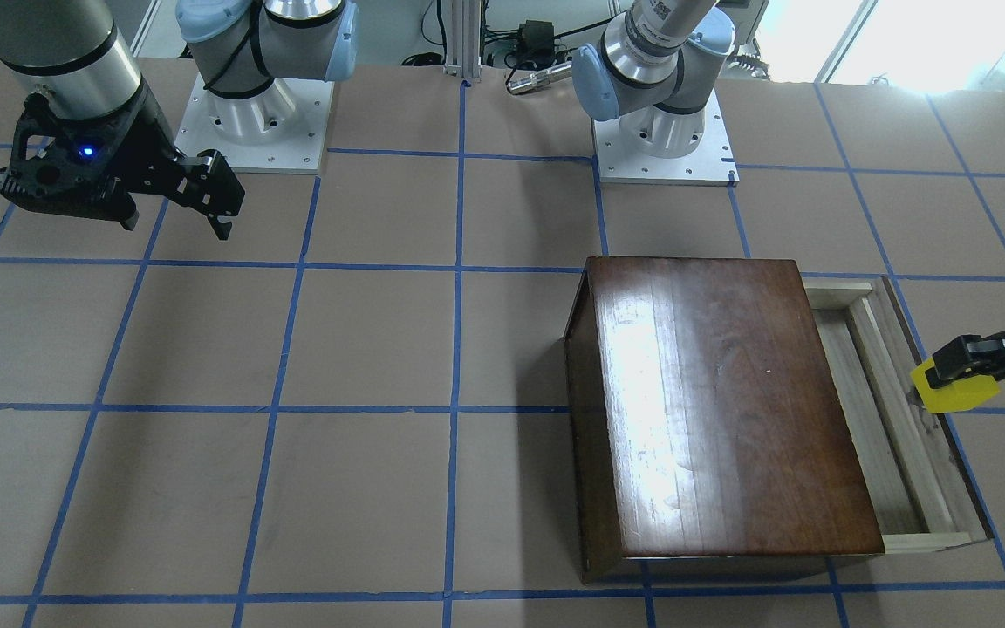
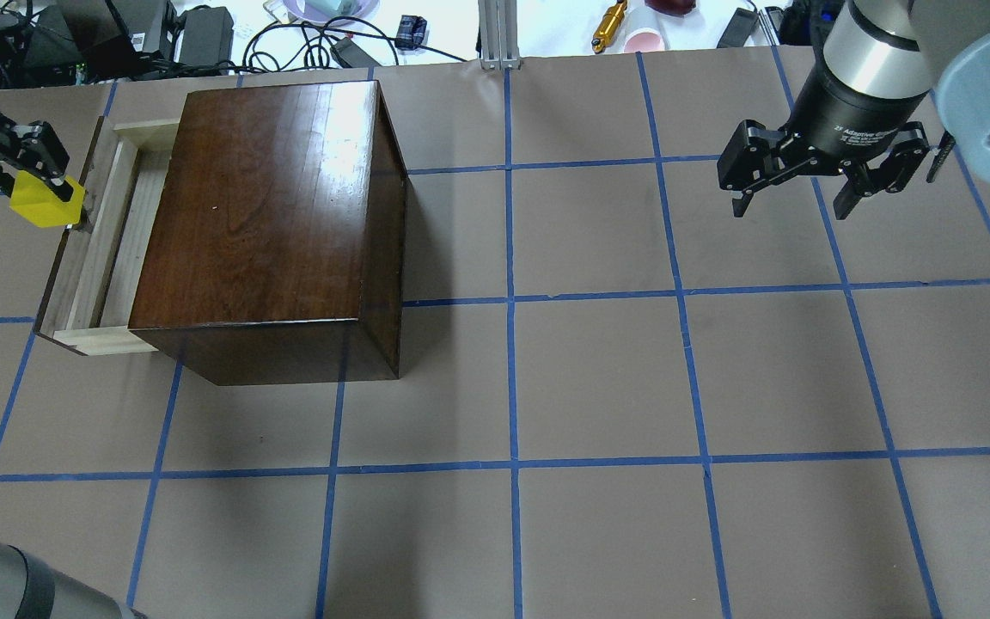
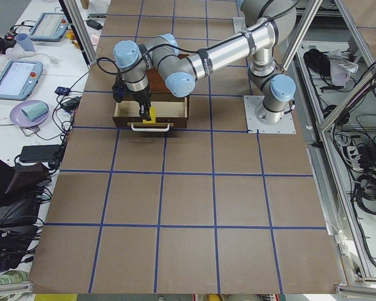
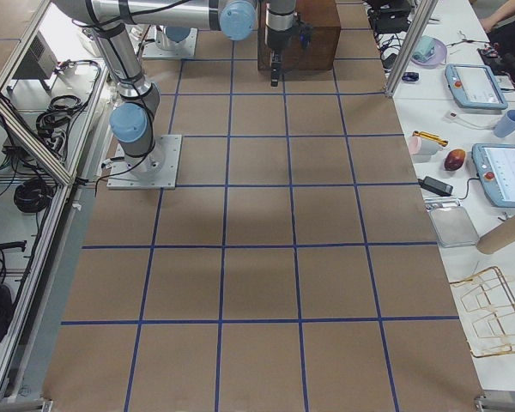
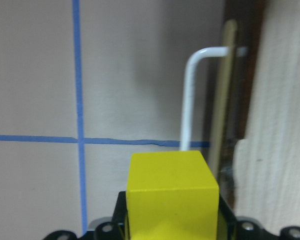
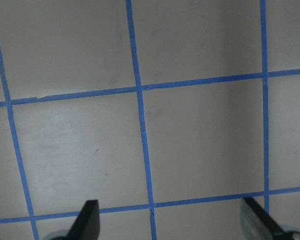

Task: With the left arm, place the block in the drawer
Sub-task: 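Carry the yellow cube over the open drawer and lower it inside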

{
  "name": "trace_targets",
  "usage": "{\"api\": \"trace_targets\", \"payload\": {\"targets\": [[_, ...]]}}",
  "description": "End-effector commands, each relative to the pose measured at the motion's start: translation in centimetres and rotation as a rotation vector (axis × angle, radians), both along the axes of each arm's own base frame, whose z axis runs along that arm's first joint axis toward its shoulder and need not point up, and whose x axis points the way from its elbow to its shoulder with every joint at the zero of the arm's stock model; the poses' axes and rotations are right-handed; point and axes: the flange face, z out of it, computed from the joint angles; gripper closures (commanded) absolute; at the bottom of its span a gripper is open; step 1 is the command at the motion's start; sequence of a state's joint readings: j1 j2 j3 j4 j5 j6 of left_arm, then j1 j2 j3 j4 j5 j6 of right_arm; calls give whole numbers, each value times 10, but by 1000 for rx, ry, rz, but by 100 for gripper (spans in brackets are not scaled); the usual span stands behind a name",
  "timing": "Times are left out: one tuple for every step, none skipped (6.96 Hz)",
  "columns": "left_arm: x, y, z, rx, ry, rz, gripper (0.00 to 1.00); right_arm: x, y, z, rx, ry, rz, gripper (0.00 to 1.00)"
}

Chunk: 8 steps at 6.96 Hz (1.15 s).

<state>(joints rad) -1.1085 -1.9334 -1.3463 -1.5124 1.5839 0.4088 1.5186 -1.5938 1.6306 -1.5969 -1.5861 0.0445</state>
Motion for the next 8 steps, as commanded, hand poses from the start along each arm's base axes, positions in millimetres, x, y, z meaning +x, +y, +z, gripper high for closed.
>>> {"api": "trace_targets", "payload": {"targets": [[-30, -8, -2, -23, 60, 12, 96, 0, 0, -1, 1, 0, 0, 0], [-42, -11, -9, -8, 65, 29, 97, 0, 0, 0, 0, 0, 0, 0], [-52, -12, -23, 15, 78, 26, 97, 0, 0, 0, 0, 0, 0, 0], [-52, -13, -36, 31, 85, 19, 97, 0, 0, 0, 0, 0, 0, 0], [-52, -12, -47, 50, 91, 11, 97, 0, 0, 0, 0, 0, 0, 0], [-51, -12, -56, 64, 92, 8, 97, 0, 0, 0, 0, 0, 0, 0], [-51, -13, -63, 77, 96, 8, 97, 0, 0, 0, 0, 0, 0, 0], [-50, -13, -68, 89, 97, 10, 97, 0, 0, 0, 0, 0, 0, 0]]}}
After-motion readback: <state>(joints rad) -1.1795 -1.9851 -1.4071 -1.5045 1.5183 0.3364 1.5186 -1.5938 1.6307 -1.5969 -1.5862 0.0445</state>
